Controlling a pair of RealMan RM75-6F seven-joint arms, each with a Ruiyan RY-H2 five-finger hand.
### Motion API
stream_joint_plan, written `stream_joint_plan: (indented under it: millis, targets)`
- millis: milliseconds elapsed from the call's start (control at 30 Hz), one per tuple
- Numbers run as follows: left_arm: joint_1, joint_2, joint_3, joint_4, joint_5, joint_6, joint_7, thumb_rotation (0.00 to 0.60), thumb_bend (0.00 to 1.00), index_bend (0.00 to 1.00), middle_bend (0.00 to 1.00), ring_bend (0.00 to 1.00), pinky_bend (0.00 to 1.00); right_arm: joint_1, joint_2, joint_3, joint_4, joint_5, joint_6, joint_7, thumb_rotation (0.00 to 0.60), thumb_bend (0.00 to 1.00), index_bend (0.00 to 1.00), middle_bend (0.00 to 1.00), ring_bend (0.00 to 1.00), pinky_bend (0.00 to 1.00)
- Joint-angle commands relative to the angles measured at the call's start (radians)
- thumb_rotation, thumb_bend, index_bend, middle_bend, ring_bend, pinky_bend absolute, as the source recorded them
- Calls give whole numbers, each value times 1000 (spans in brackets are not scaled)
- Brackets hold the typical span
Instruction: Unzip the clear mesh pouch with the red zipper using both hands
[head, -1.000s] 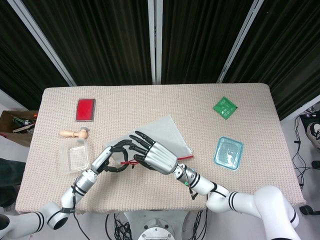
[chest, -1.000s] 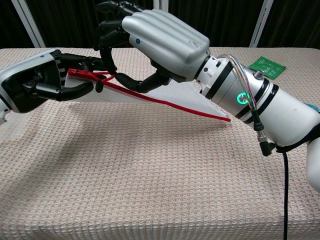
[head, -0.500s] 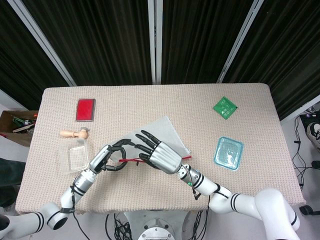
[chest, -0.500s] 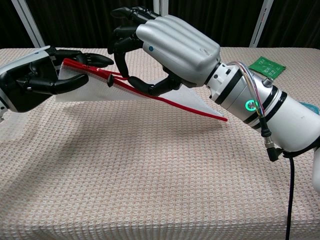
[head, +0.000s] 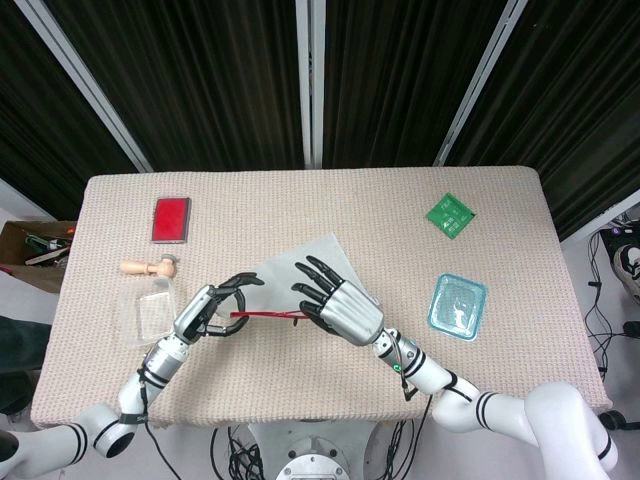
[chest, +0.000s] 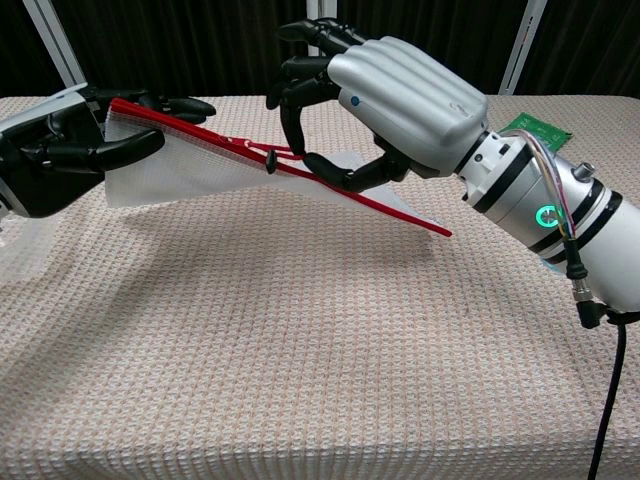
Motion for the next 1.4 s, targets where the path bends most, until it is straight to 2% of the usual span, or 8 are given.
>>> stream_joint_plan:
  millis: [33, 400, 667, 1033, 1300, 1400]
  targets:
    - [3, 0, -4, 4, -6, 1, -7, 600, 486, 690, 251, 117, 136, -21, 16, -10, -10, 2, 11, -6, 600, 533, 955, 276, 0, 0]
    - [20, 13, -12, 19, -25, 6, -42, 600, 488, 690, 251, 116, 136, -122, 87, -49, -28, 20, 52, -19, 600, 534, 957, 277, 0, 0]
    - [35, 24, -20, 28, -44, 2, -48, 600, 491, 694, 251, 116, 136, -204, 120, -67, 11, 69, 46, 1, 600, 534, 960, 278, 0, 0]
    - [49, 25, -23, 32, -53, -9, -27, 600, 491, 694, 251, 116, 137, -294, 140, -59, 97, 132, 44, 46, 600, 534, 960, 278, 0, 0]
    - [51, 24, -24, 28, -49, -14, -18, 600, 491, 694, 251, 116, 137, -333, 142, -52, 124, 147, 51, 77, 600, 533, 961, 278, 0, 0]
    - [48, 20, -20, 35, -42, -22, 27, 600, 492, 691, 251, 116, 136, -337, 150, -54, 111, 144, 41, 78, 600, 523, 931, 279, 0, 0]
